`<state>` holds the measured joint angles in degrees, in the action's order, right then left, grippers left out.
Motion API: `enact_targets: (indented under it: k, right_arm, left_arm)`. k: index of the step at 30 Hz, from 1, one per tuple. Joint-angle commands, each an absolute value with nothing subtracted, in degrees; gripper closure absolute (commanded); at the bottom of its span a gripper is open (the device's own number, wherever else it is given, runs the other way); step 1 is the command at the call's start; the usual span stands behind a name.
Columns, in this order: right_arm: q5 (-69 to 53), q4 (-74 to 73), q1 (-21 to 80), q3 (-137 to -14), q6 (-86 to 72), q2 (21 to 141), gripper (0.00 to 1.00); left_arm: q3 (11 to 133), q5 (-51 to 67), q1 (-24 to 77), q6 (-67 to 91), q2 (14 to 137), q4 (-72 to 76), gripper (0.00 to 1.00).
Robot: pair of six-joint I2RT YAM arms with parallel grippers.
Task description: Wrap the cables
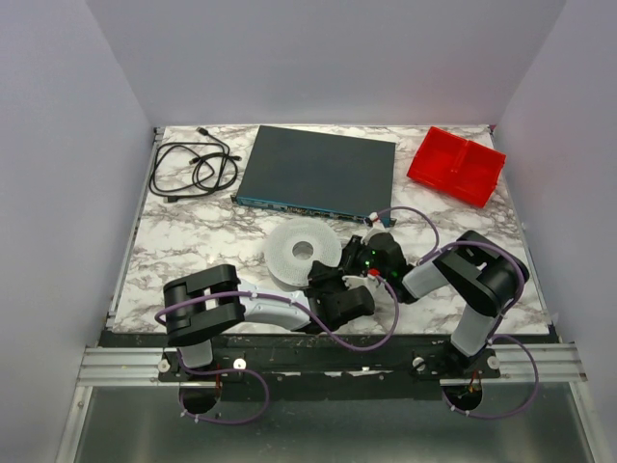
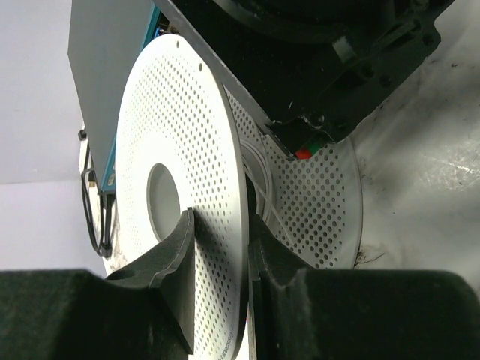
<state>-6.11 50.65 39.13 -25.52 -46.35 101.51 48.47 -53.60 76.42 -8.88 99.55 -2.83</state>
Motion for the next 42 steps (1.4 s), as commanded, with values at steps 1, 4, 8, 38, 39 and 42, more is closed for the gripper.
enact_targets:
  k: [1, 4, 8, 38, 39, 42]
  right_arm:
    - [3.19, 36.92, 37.52, -24.79, -40.61, 105.30, 0.82]
    - [3.59, 36.75, 37.53, -24.78, -40.55, 105.12, 0.79]
    - [4.03, 36.11, 37.41, -25.23, -40.61, 105.19, 0.77]
    - [-5.09, 46.85, 32.00, -21.67, -44.15, 109.47, 0.75]
    - [-5.13, 46.85, 31.79, -21.55, -44.25, 109.51, 0.75]
    - [-5.76, 47.53, 30.76, -20.93, -44.42, 109.34, 0.75]
  left_arm:
    - [45.71, -31.43, 77.17, 7.72, 100.74, -6.11, 0.79]
    - [45.54, -31.44, 77.17, 8.17, 100.91, -6.33, 0.79]
    - [45.13, -31.44, 77.19, 8.27, 100.82, -6.43, 0.79]
    - [43.75, -29.77, 77.21, 8.35, 99.45, -5.27, 0.79]
    - [43.69, -29.68, 77.17, 8.35, 99.38, -5.23, 0.79]
    - [43.64, -29.79, 77.17, 8.44, 99.29, -5.27, 0.79]
